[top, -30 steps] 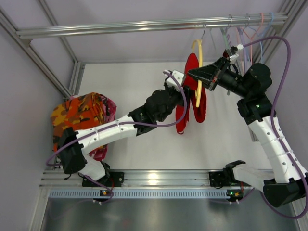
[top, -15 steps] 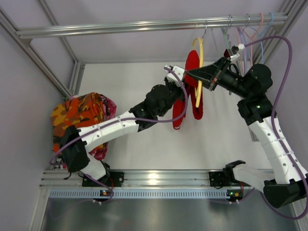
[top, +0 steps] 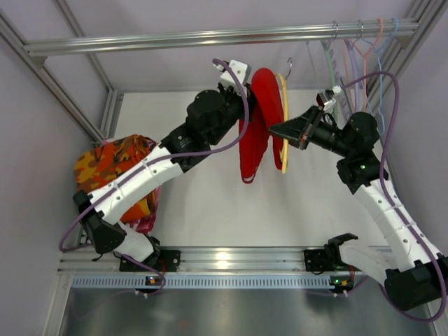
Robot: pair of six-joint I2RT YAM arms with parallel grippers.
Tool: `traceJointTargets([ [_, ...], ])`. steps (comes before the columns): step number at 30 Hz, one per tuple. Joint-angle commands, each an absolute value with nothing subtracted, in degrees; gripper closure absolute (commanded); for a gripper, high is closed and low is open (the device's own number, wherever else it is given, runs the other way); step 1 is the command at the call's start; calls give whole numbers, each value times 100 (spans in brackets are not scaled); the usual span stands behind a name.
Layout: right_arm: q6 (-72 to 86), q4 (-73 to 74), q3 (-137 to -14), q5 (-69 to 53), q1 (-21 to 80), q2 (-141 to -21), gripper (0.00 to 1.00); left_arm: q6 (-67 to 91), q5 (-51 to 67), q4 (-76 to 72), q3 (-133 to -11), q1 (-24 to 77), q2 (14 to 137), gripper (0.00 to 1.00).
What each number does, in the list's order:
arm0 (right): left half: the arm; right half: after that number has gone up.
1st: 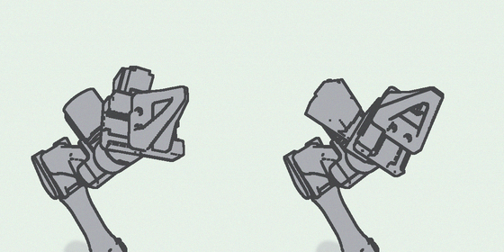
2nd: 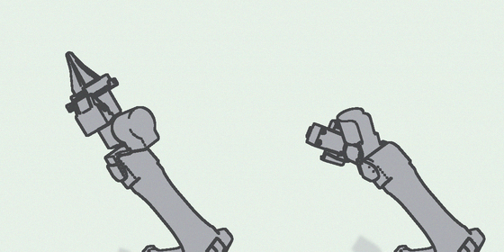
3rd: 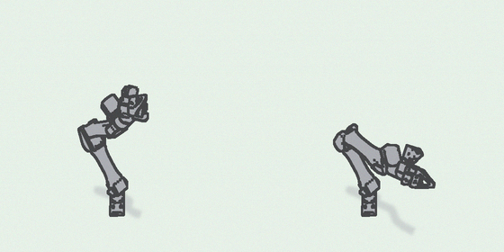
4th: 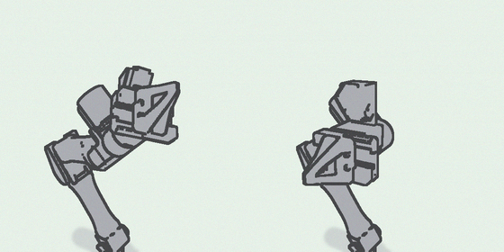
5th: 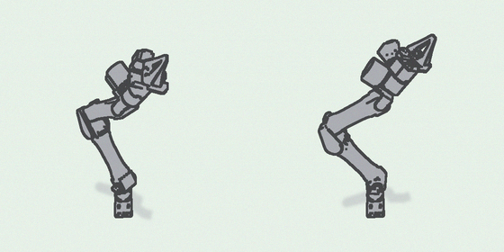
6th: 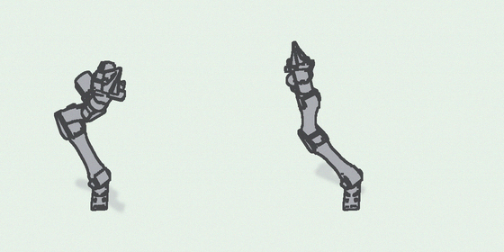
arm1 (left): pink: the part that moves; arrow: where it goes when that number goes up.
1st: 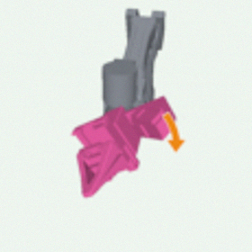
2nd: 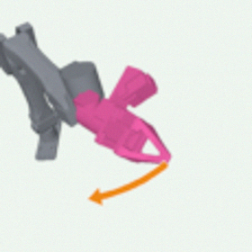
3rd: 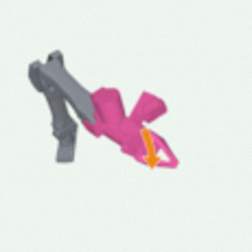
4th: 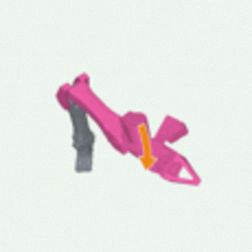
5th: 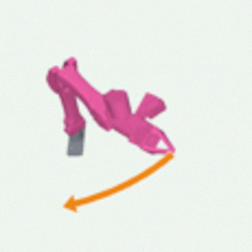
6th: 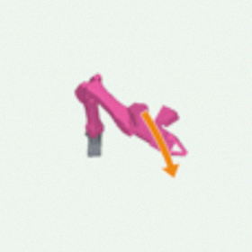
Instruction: Remove the trousers from the hanger
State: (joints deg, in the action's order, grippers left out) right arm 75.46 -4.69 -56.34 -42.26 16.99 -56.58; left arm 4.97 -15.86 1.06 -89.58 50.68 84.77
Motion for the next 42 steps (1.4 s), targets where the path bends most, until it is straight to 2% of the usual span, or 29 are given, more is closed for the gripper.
traceJointTargets([
  [1,7111,-1142,-5476,-4333,1608,-5520,100,659,-1670,-897,-10027,4957,7875,100],
  [8,6672,-1064,-5142,-4667,1608,-5397,100,703,-1670,-756,-11423,4852,8068,100],
  [16,5925,-326,-4825,-4816,1608,-5036,100,387,-1775,-800,-11804,4685,7902,100],
  [29,4343,1414,-5185,-5036,1608,-4597,100,1221,-1476,-211,-11005,2631,6461,100],
  [38,3833,2091,-5519,-5124,1608,-4623,100,855,-1749,439,-9398,829,4352,100],
  [42,3569,2443,-5730,-5247,1608,-4711,100,195,-2240,1071,-9018,519,3396,100],
])
